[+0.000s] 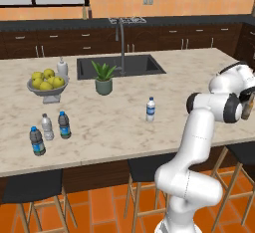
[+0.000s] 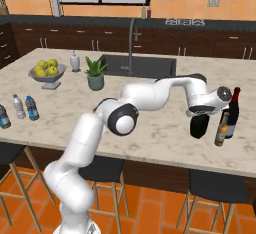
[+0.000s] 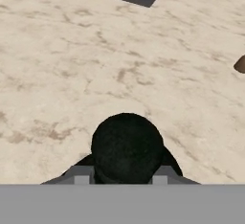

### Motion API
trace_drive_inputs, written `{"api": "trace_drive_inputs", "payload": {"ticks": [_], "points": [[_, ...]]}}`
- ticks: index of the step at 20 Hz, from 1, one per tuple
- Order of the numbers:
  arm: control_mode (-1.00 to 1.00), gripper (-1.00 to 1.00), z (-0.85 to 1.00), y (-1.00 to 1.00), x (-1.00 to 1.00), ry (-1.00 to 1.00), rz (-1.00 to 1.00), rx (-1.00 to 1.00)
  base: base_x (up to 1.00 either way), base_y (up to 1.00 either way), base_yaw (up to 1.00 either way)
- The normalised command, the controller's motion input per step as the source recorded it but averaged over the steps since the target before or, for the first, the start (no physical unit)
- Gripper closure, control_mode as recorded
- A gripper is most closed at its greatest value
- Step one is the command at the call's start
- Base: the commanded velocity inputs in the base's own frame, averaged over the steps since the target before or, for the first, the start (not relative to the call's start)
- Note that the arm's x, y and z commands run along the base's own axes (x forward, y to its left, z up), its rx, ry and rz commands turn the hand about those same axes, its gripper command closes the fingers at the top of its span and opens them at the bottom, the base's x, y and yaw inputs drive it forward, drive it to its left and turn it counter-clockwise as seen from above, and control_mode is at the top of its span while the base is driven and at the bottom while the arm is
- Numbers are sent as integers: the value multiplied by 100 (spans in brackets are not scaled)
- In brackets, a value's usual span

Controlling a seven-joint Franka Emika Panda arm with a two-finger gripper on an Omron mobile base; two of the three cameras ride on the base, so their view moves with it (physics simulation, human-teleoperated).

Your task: Move the plastic bottles in the middle to the plastics group, and the glass bottles in the middle to the glass group.

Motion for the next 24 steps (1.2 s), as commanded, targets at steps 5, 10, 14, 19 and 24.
{"api": "trace_drive_inputs", "payload": {"ticks": [5,10,14,19,24], "points": [[-100,100,-3,-29,0,2,0,0,0,0,0],[-100,100,-59,7,2,6,0,0,0,0,0],[-100,100,-40,5,0,0,0,0,0,0,0],[-100,-100,6,0,0,0,0,-1,0,0,0],[-100,-100,33,5,-8,-3,0,-1,0,0,0]]}}
